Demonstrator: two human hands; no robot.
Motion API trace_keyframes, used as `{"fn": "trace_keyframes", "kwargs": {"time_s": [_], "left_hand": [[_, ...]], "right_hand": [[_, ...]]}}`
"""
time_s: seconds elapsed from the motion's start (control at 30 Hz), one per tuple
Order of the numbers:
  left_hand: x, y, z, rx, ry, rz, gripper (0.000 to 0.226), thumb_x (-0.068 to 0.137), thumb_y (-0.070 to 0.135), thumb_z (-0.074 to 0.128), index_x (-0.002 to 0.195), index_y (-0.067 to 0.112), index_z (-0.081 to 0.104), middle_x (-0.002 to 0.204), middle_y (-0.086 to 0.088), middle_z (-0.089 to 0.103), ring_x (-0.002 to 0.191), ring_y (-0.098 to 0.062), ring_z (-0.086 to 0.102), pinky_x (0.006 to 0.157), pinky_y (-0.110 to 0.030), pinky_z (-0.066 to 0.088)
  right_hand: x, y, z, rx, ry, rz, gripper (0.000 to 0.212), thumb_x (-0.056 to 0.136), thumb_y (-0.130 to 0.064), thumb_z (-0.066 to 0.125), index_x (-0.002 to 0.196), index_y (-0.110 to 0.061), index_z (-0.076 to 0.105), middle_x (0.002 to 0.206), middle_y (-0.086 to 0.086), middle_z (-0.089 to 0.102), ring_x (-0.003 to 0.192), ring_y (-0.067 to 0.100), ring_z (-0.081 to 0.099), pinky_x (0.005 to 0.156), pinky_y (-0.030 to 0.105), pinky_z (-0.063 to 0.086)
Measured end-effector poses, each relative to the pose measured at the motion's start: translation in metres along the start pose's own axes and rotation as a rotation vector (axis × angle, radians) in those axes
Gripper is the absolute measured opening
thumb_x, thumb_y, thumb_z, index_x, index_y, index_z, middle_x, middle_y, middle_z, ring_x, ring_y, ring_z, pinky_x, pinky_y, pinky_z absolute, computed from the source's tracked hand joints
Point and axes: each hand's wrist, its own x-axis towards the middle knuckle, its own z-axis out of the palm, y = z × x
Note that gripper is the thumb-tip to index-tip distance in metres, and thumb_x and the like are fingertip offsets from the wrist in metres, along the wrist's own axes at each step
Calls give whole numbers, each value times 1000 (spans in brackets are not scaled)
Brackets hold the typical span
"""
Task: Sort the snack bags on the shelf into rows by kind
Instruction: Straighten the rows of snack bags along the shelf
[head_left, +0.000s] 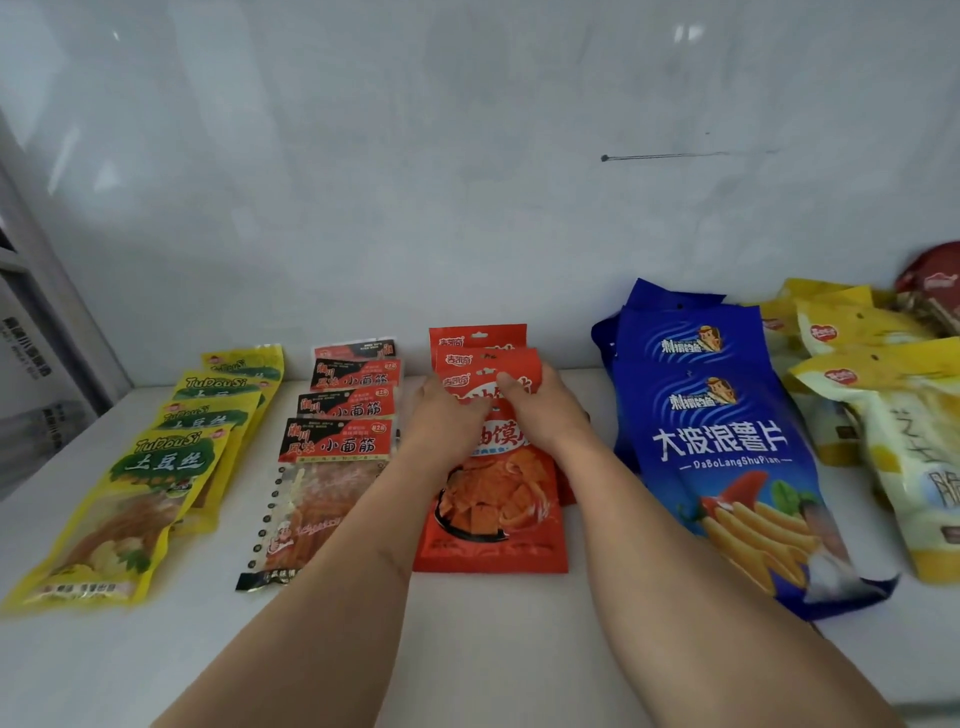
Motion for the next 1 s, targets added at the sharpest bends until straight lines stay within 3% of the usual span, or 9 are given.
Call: {"fn": "trace_keyframes", "kwargs": {"time_s": [0.1,0.17,0.23,0.37,0.47,0.57,0.73,0.83,1.0], "left_hand": [[-3,5,-1,98,17,-4,57,82,46,64,131,19,54,128,-1,61,111,-19,63,92,-41,57],[-9,6,-3,251,80,61,64,89,45,60,142,15,41,145,-6,43,137,-28,40,111,-47,42],[-19,7,-3,387,107,146,69,94,44,55,151,13,30,159,-10,25,150,-32,19,121,-50,25],[-41,-2,8,542,95,203,69,99,42,48,155,12,22,163,-11,17,151,-34,13,122,-49,18],[-47,-6,15,558,73,163,62,99,43,46,151,15,28,161,-10,21,147,-36,21,117,-55,26],[-53,2,15,576,127,166,59,100,41,46,150,14,31,161,-11,21,148,-35,18,118,-52,23],[-65,14,14,573,186,206,60,102,37,44,153,11,27,164,-14,14,153,-33,6,122,-46,11],[-78,20,17,566,180,231,57,102,35,44,152,10,30,164,-15,16,151,-34,10,121,-45,13],[-103,31,36,462,105,314,54,102,30,44,150,9,34,163,-14,20,150,-32,16,121,-42,17]], "right_hand": [[0,1,-3,36,14,27,50,91,-63,51,131,-34,51,118,-9,68,98,13,69,92,45,56],[-5,1,-8,59,17,57,55,90,-65,52,134,-31,48,120,-9,66,101,15,68,92,44,55],[-13,3,-12,70,15,64,55,93,-62,52,135,-27,46,118,-9,63,103,16,66,92,41,54],[-22,4,-11,25,3,5,46,96,-55,50,131,-26,52,119,-10,64,103,13,63,85,32,48],[-24,3,-8,-22,-10,23,46,96,-57,47,130,-27,51,124,-6,65,109,19,64,94,39,50],[-29,-3,-13,-24,10,55,48,97,-56,44,132,-23,49,126,-1,63,109,22,64,94,40,51],[-45,-14,-24,-126,51,1,44,99,-51,41,128,-21,55,126,2,63,108,24,63,92,41,52],[-62,-20,-37,-155,42,-34,38,103,-40,41,129,-18,58,126,2,64,110,24,62,88,34,49],[-91,-39,-77,-114,112,-82,39,104,-35,42,132,-15,59,133,3,63,122,22,57,97,30,44]]}}
